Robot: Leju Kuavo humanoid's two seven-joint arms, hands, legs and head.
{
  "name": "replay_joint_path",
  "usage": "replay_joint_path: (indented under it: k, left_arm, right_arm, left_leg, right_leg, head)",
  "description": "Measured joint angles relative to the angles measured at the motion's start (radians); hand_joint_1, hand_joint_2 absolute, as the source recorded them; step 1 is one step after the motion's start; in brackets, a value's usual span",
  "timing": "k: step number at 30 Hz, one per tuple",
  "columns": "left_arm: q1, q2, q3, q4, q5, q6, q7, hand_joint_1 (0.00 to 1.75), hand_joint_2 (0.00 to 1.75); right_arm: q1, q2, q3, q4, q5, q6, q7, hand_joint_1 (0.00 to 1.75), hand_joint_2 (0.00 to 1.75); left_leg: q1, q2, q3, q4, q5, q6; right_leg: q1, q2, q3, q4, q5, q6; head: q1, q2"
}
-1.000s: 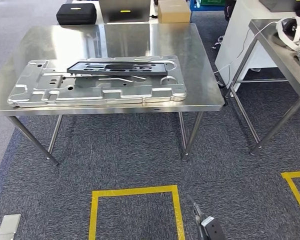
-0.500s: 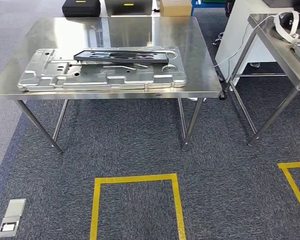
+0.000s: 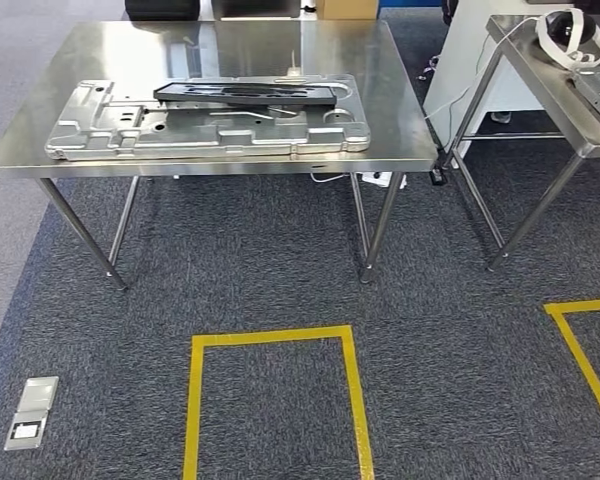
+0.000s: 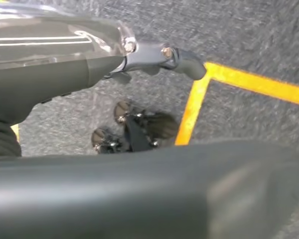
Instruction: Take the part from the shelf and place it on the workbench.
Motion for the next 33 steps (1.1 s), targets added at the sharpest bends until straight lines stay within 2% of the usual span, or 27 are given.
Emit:
replay_joint_path:
  k: [1,2,3,4,6,7,8,9,10,11,12,13,14,16,17,18,19,21,22,23,24,26,27,28,29,31,33]
  left_arm:
    - [0.000,0.002,0.000,0.000,0.000,0.000,-0.001,0.00,0.00]
    - [-0.001,0.004,-0.001,0.000,0.000,0.000,-0.001,0.00,0.00]
    - [-0.001,0.006,-0.001,0.000,0.000,0.000,0.001,0.00,0.00]
    - [-0.001,0.008,-0.002,0.000,-0.002,0.002,0.008,0.00,0.00]
    - [-0.002,0.010,-0.002,0.000,-0.005,0.013,0.035,0.00,0.00]
    - [-0.002,0.011,-0.002,0.000,-0.006,0.022,0.052,0.00,0.00]
    - [-0.001,0.012,-0.002,0.000,-0.003,0.030,0.067,0.00,0.00]
    - [-0.001,0.012,-0.002,0.000,0.000,0.037,0.080,0.00,0.00]
    - [-0.002,0.013,-0.002,0.000,0.003,0.041,0.091,0.00,0.00]
    - [-0.003,0.012,-0.001,0.000,0.008,0.044,0.101,0.00,0.00]
    - [-0.005,0.012,-0.001,0.000,0.012,0.046,0.110,0.00,0.00]
    - [-0.006,0.011,0.000,0.000,0.015,0.049,0.118,0.00,0.44]
    - [-0.008,0.010,0.001,0.000,0.017,0.054,0.128,0.00,0.87]
    - [-0.013,0.010,0.003,0.000,0.019,0.069,0.149,0.00,1.75]
    - [-0.015,0.010,0.005,0.000,0.021,0.075,0.157,0.00,1.75]
    - [-0.016,0.010,0.007,0.000,0.023,0.080,0.164,0.00,1.75]
    - [-0.016,0.010,0.009,0.000,0.027,0.082,0.168,0.00,1.75]
    - [-0.015,0.009,0.012,0.000,0.035,0.084,0.173,0.00,1.75]
    - [-0.015,0.008,0.014,0.000,0.039,0.084,0.173,0.00,1.75]
    - [-0.015,0.008,0.017,0.000,0.043,0.082,0.172,0.00,1.75]
    - [-0.015,0.007,0.021,0.000,0.048,0.081,0.170,0.00,1.75]
    - [-0.016,0.006,0.026,0.000,0.054,0.079,0.167,0.00,1.75]
    - [-0.016,0.004,0.027,0.000,0.055,0.078,0.165,0.00,1.75]
    - [-0.017,0.003,0.027,0.000,0.055,0.077,0.163,0.00,1.75]
    - [-0.017,0.002,0.028,0.000,0.055,0.076,0.161,0.00,1.75]
    - [-0.018,-0.001,0.028,0.000,0.056,0.076,0.158,0.00,1.75]
    - [-0.018,-0.002,0.029,0.000,0.056,0.075,0.156,0.00,1.75]
  right_arm:
    - [-0.002,0.002,0.000,0.001,0.000,0.002,-0.004,0.00,0.00]
    - [-0.005,0.003,0.000,0.002,-0.001,0.003,-0.006,0.00,0.00]
    - [-0.008,0.004,0.000,0.003,-0.003,0.003,-0.006,0.00,0.00]
    - [-0.011,0.005,0.000,0.004,-0.005,0.004,-0.004,0.00,0.00]
    - [-0.013,0.004,0.000,0.004,-0.010,0.008,0.006,0.00,0.00]
    - [-0.013,0.005,0.000,0.004,-0.012,0.008,0.011,0.00,0.00]
    - [-0.013,0.005,0.000,0.004,-0.014,0.007,0.015,0.00,0.00]
    - [-0.014,0.005,0.000,0.004,-0.018,0.003,0.017,0.00,0.00]
    - [-0.016,0.005,-0.001,0.004,-0.024,-0.001,0.021,0.00,0.00]
    - [-0.019,0.004,-0.004,0.004,-0.032,-0.003,0.027,0.00,0.00]
    - [-0.022,0.004,-0.007,0.004,-0.041,-0.005,0.035,0.00,0.00]
    - [-0.024,0.003,-0.012,0.004,-0.049,-0.006,0.045,0.00,0.00]
    - [-0.026,0.002,-0.017,0.004,-0.055,-0.008,0.055,0.00,0.44]
    - [-0.029,0.002,-0.026,0.004,-0.063,-0.017,0.076,0.00,1.31]
    - [-0.030,0.002,-0.029,0.004,-0.066,-0.023,0.085,0.00,1.75]
    - [-0.031,0.002,-0.031,0.004,-0.068,-0.028,0.091,0.00,1.75]
    - [-0.031,0.002,-0.034,0.004,-0.068,-0.033,0.095,0.00,1.75]
    - [-0.031,0.001,-0.040,0.004,-0.068,-0.039,0.099,0.00,1.75]
    - [-0.031,0.001,-0.042,0.004,-0.068,-0.042,0.100,0.00,1.75]
    - [-0.031,0.000,-0.045,0.004,-0.068,-0.046,0.100,0.00,1.75]
    - [-0.030,0.000,-0.047,0.004,-0.068,-0.049,0.100,0.00,1.75]
    - [-0.031,-0.003,-0.049,0.004,-0.068,-0.054,0.100,0.00,1.75]
    - [-0.031,-0.005,-0.050,0.004,-0.068,-0.055,0.100,0.00,1.75]
    - [-0.032,-0.007,-0.050,0.004,-0.069,-0.055,0.100,0.00,1.75]
    - [-0.033,-0.008,-0.051,0.004,-0.069,-0.055,0.100,0.00,1.75]
    - [-0.035,-0.009,-0.053,0.004,-0.069,-0.055,0.100,0.00,1.75]
    - [-0.035,-0.009,-0.053,0.004,-0.069,-0.055,0.100,0.00,1.75]
  left_leg:
    - [0.001,-0.001,-0.005,0.000,0.003,-0.004]
    - [0.002,-0.004,-0.013,0.004,-0.007,-0.010]
    - [0.004,-0.007,-0.025,0.024,-0.033,-0.017]
    - [0.008,-0.011,-0.041,0.064,-0.075,-0.025]
    - [0.019,-0.013,-0.074,0.188,-0.159,-0.042]
    - [0.025,-0.013,-0.082,0.243,-0.173,-0.049]
    - [0.030,-0.013,-0.079,0.273,-0.163,-0.056]
    - [0.035,-0.013,-0.060,0.267,-0.134,-0.062]
    - [0.040,-0.013,-0.026,0.227,-0.101,-0.069]
    - [0.045,-0.013,0.018,0.163,-0.080,-0.076]
    - [0.046,-0.014,0.060,0.098,-0.074,-0.078]
    - [0.047,-0.016,0.089,0.049,-0.078,-0.076]
    - [0.045,-0.017,0.103,0.022,-0.088,-0.071]
    - [0.044,-0.018,0.099,0.010,-0.095,-0.052]
    - [0.045,-0.017,0.094,0.007,-0.094,-0.041]
    - [0.045,-0.015,0.087,0.005,-0.090,-0.031]
    - [0.045,-0.014,0.080,0.004,-0.084,-0.021]
    - [0.038,-0.011,0.066,0.005,-0.073,-0.009]
    - [0.034,-0.009,0.061,0.005,-0.068,-0.006]
    - [0.030,-0.008,0.056,0.005,-0.064,-0.004]
    - [0.026,-0.007,0.052,0.005,-0.060,-0.004]
    - [0.021,-0.007,0.050,0.005,-0.054,-0.004]
    - [0.018,-0.007,0.049,0.006,-0.053,-0.005]
    - [0.017,-0.007,0.046,0.008,-0.050,-0.008]
    - [0.016,-0.006,0.044,0.008,-0.048,-0.013]
    - [0.017,-0.006,0.039,0.008,-0.043,-0.024]
    - [0.018,-0.008,0.032,0.024,-0.060,-0.035]
  right_leg:
    - [-0.002,0.000,-0.003,-0.006,0.009,-0.002]
    - [-0.005,-0.001,-0.007,-0.016,0.016,-0.005]
    - [-0.010,-0.002,-0.016,-0.024,0.023,-0.009]
    - [-0.015,-0.003,-0.026,-0.028,0.028,-0.012]
    - [-0.018,-0.007,-0.058,-0.018,0.035,-0.012]
    - [-0.020,-0.008,-0.071,-0.011,0.038,-0.010]
    - [-0.022,-0.010,-0.084,-0.004,0.042,-0.006]
    - [-0.026,-0.011,-0.096,0.004,0.044,-0.002]
    - [-0.030,-0.012,-0.107,0.013,0.047,0.003]
    - [-0.033,-0.011,-0.118,0.023,0.049,0.009]
    - [-0.035,-0.011,-0.127,0.032,0.051,0.015]
    - [-0.035,-0.010,-0.133,0.040,0.054,0.022]
    - [-0.034,-0.009,-0.139,0.045,0.058,0.030]
    - [-0.034,-0.008,-0.148,0.050,0.065,0.047]
    - [-0.035,-0.007,-0.155,0.057,0.059,0.053]
    - [-0.035,-0.007,-0.166,0.078,0.040,0.057]
    - [-0.036,-0.006,-0.181,0.117,0.008,0.059]
    - [-0.036,-0.005,-0.223,0.241,-0.068,0.059]
    - [-0.036,-0.005,-0.238,0.296,-0.093,0.058]
    - [-0.036,-0.005,-0.238,0.321,-0.099,0.057]
    - [-0.034,-0.005,-0.218,0.306,-0.087,0.053]
    - [-0.028,-0.003,-0.134,0.176,-0.031,0.040]
    - [-0.025,-0.003,-0.094,0.105,-0.008,0.032]
    - [-0.022,-0.002,-0.068,0.055,0.005,0.026]
    - [-0.019,-0.002,-0.057,0.029,0.008,0.021]
    - [-0.018,-0.001,-0.058,0.020,0.011,0.015]
    - [-0.023,-0.004,-0.063,0.013,0.021,0.005]
  head:
    - [0.000,0.000]
    - [0.000,0.000]
    - [-0.001,0.000]
    - [-0.001,0.000]
    - [-0.002,0.000]
    - [-0.002,0.000]
    - [-0.002,0.000]
    - [-0.002,0.000]
    - [-0.002,0.000]
    - [-0.002,0.000]
    - [-0.002,0.000]
    - [-0.001,0.000]
    - [-0.001,0.000]
    - [0.000,0.000]
    - [0.000,0.000]
    - [0.000,0.000]
    - [0.001,0.000]
    - [0.001,0.000]
    - [0.001,0.000]
    - [0.001,0.000]
    - [0.001,0.000]
    - [0.001,0.000]
    - [0.001,0.000]
    - [0.001,0.000]
    - [0.001,0.000]
    - [0.000,0.000]
    - [0.000,0.000]
